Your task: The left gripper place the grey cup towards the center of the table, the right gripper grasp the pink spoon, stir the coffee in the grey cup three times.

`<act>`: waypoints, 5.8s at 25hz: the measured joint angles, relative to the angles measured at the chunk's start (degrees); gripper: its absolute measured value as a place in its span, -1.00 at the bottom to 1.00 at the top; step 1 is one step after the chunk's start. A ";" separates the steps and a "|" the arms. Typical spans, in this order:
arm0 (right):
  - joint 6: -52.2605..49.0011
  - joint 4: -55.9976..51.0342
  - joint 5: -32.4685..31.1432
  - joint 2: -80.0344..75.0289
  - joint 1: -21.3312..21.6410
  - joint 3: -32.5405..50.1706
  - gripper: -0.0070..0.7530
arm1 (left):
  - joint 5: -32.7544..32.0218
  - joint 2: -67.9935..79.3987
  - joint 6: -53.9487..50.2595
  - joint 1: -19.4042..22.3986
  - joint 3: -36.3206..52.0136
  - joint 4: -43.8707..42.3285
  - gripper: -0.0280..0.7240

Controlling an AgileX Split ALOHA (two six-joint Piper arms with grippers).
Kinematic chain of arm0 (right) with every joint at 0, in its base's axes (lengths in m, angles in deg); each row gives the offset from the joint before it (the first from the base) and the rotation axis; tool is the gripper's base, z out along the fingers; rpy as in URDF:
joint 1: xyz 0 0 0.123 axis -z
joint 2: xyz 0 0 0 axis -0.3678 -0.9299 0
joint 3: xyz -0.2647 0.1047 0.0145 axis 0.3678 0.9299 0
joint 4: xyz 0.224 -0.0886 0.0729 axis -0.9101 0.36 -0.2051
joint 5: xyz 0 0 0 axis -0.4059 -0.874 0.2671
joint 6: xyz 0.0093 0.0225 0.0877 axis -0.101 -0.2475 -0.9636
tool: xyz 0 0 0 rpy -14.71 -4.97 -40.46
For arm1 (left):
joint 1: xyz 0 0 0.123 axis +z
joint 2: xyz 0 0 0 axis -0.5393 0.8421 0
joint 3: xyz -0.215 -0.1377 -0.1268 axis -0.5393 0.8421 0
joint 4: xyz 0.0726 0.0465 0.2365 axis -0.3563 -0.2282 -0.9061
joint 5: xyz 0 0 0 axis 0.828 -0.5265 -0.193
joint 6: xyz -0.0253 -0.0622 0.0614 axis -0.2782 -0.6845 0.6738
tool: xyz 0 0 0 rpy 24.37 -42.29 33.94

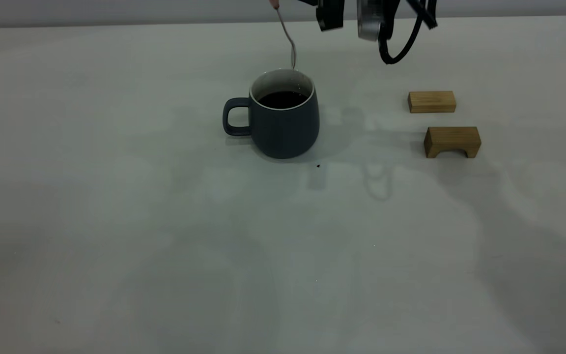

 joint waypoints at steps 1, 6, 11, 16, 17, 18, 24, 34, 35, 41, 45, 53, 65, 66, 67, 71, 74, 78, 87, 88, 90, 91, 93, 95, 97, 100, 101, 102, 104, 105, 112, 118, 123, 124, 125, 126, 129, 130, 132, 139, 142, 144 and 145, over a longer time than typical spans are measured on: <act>-1.39 0.06 0.11 0.00 0.00 -0.12 -0.64 | 0.00 0.00 0.00 0.00 0.00 0.00 0.48; -3.32 -0.13 0.32 -3.83 0.00 -4.44 -0.64 | 0.00 0.00 0.00 0.00 0.00 0.00 0.48; -3.51 -0.14 2.77 -10.68 0.22 -8.06 -0.64 | 0.00 0.00 0.00 0.00 0.00 0.00 0.48; -3.51 1.66 6.50 -12.14 1.25 -7.94 -0.64 | 0.00 0.00 0.00 0.00 0.00 0.00 0.48; -3.51 1.60 6.46 -12.19 1.25 -7.94 -0.64 | 0.00 0.00 0.00 0.00 0.00 0.00 0.48; -3.51 1.34 5.92 -12.32 1.05 -7.94 -0.64 | 0.00 0.00 0.00 0.00 0.00 0.00 0.48; -4.08 -0.15 0.16 -16.22 -1.29 -10.80 -0.64 | 0.00 -0.01 0.00 0.00 0.00 0.00 0.48; 1.74 -0.08 0.29 -19.17 0.09 -15.63 -0.64 | 0.00 -0.01 0.00 0.00 0.00 0.00 0.48; 1.74 -0.08 0.24 -18.76 0.56 -14.79 -0.64 | 0.00 -0.01 0.00 0.00 0.00 0.00 0.48; 2.10 -0.42 1.15 -14.32 1.57 -5.44 -0.64 | 0.00 -0.06 0.00 0.00 0.00 0.00 0.48; 2.04 -0.60 -0.45 -14.29 -0.08 -4.42 -0.64 | 0.00 -0.06 0.00 0.00 0.00 0.00 0.48; 2.08 -0.54 -1.45 -19.28 -1.54 -14.49 -0.64 | 0.00 -0.06 0.00 0.00 0.00 0.00 0.48; 2.33 -0.39 -2.15 -14.59 3.08 -4.06 -0.64 | 0.00 -0.06 0.00 0.00 0.00 0.00 0.48; 2.33 -0.54 -2.20 -14.47 2.63 -3.77 -0.64 | 0.00 -0.06 0.00 0.00 0.00 0.00 0.48; 2.26 -0.75 -2.20 -14.47 1.93 -3.77 -0.64 | 0.00 -0.06 0.00 0.00 0.00 0.00 0.48; 0.80 -0.75 -2.22 -15.70 -1.05 -6.29 -0.64 | 0.00 -0.06 0.00 0.00 0.00 0.00 0.48; 0.23 -0.59 -2.80 -18.56 -1.96 -11.76 -0.64 | 0.00 -0.06 0.00 0.00 0.00 0.00 0.48; 0.15 -0.66 -3.00 -20.66 -1.48 -16.14 -0.64 | 0.00 -0.06 0.00 0.00 0.00 0.00 0.48; 0.15 -0.73 -2.01 -20.66 1.80 -16.47 -0.64 | 0.00 -0.06 0.00 0.00 0.00 0.00 0.48; 0.15 -0.58 -2.29 -20.66 1.80 -16.47 -0.64 | 0.00 -0.06 0.00 0.00 0.00 0.00 0.48; 0.15 -0.36 -4.21 -20.72 1.80 -16.47 -0.63 | 0.00 -0.06 0.00 0.00 0.00 0.00 0.48; 0.28 -0.36 -4.99 -20.72 1.80 -16.47 -0.60 | 0.00 -0.06 0.00 0.00 0.00 0.00 0.48; 0.80 -0.16 -5.93 -20.72 1.80 -16.47 -0.43 | 0.00 -0.06 0.00 0.00 0.00 0.00 0.48; 1.90 1.40 -6.08 -20.38 1.80 -16.47 -0.15 | 0.00 -0.06 0.00 0.00 0.00 0.00 0.48; 2.31 3.49 -6.08 -19.61 1.75 -16.47 0.16 | 0.00 -0.06 0.00 0.00 0.00 0.00 0.48; 2.52 8.60 -6.05 -17.11 1.75 -16.47 0.47 | 0.00 -0.06 0.00 0.00 0.00 0.00 0.48; 2.65 10.97 -6.05 -16.24 1.75 -16.47 0.54 | 0.00 -0.06 0.00 0.00 0.00 0.00 0.48; 2.83 14.02 -6.05 -15.09 1.75 -16.47 0.57 | 0.00 -0.06 0.00 0.00 0.00 0.00 0.48; 3.53 21.12 -6.18 -12.76 1.75 -16.47 0.60 | 0.00 -0.06 0.00 0.00 0.00 0.00 0.48; 4.07 25.42 -6.47 -11.36 1.75 -16.47 0.59 | 0.00 -0.06 0.00 0.00 0.00 0.00 0.48; 16.02 62.13 -8.22 1.98 0.29 -16.47 0.34 | 0.00 -0.06 0.00 0.00 0.00 0.00 0.48; 23.71 91.36 -9.90 18.44 -1.10 -16.47 0.11 | 0.00 -0.06 0.00 0.00 0.00 0.00 0.48; 22.74 101.62 -10.60 32.08 1.36 -15.86 -0.07 | 0.00 -0.06 0.00 0.00 0.00 0.00 0.48; 22.97 103.29 -10.67 35.29 2.10 -15.04 -0.10 | 0.00 -0.06 0.00 0.00 0.00 0.00 0.48; 23.16 104.61 -10.81 38.70 2.87 -13.89 -0.13 | 0.00 -0.06 0.00 0.00 0.00 0.00 0.48; 23.21 106.04 -11.04 41.64 3.50 -12.76 -0.17 | 0.00 -0.06 0.00 0.00 0.00 0.00 0.48; 23.21 109.81 -11.51 52.14 5.08 -7.01 -0.28 | 0.00 -0.06 0.00 0.00 0.00 0.00 0.48; 23.21 110.96 -11.64 56.04 5.18 -4.73 -0.31 | 0.00 -0.06 0.00 0.00 0.00 0.00 0.48; 23.21 112.23 -11.64 64.13 5.18 1.97 -0.36 | 0.00 -0.06 0.00 0.00 0.00 0.00 0.48; 22.51 109.08 -4.14 97.85 5.37 29.59 -0.38 | 0.00 -0.06 0.00 0.00 0.00 0.00 0.48; 20.00 107.52 -1.92 111.50 5.65 39.64 -0.38 | 0.00 -0.06 0.00 0.00 0.00 0.00 0.48; 17.90 106.53 -1.57 118.25 6.02 45.29 -0.37 | 0.00 -0.06 0.00 0.00 0.00 0.00 0.48; 17.01 106.07 -1.67 121.23 6.65 47.87 -0.37 | 0.00 -0.06 0.00 0.00 0.00 0.00 0.48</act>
